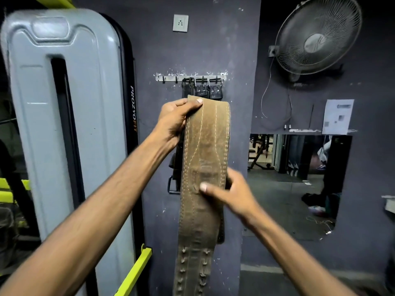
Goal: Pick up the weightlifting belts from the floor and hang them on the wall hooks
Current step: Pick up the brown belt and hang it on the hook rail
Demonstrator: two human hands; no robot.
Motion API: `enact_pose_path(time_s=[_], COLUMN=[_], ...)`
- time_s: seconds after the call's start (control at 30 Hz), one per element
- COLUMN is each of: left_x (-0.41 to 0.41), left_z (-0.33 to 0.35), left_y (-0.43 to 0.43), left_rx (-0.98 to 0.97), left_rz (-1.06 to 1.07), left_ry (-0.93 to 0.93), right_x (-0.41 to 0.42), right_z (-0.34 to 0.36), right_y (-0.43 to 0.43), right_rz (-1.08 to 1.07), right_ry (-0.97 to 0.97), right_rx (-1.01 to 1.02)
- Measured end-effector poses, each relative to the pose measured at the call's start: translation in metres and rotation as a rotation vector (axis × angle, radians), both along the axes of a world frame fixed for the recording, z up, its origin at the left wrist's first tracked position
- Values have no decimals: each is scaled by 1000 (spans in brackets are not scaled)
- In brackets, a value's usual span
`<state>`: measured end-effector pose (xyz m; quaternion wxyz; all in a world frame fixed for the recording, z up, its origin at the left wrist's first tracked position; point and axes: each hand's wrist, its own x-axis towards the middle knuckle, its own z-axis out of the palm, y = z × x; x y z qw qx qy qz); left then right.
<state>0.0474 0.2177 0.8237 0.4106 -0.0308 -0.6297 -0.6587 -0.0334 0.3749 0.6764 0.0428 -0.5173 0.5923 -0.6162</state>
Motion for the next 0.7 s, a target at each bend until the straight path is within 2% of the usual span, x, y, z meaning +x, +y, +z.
enact_pose_path(time_s=[0.1,0.2,0.37,0.47,0.6,0.7], left_x=[7,14,30,41,52,57], left_z=[-4,-6,-7,-17,-30,-33], left_y=[-6,-7,-16,-18,-25,-23], left_rx=[-53,-65,-175,-254,-297,-171], left_rz=[8,10,-8,-62,-104,-146], left_ry=[-17,-13,-29,-56,-75,-190], right_x=[2,-7,-12,-19,-14,-9], right_z=[-45,-26,73,114,131,131], right_y=[-1,-6,-19,-32,-50,-52], right_rz=[52,75,262,304,232,279], right_ry=[57,76,-425,-637,-654,-676], right_rx=[89,131,-55,-120,-178,-264])
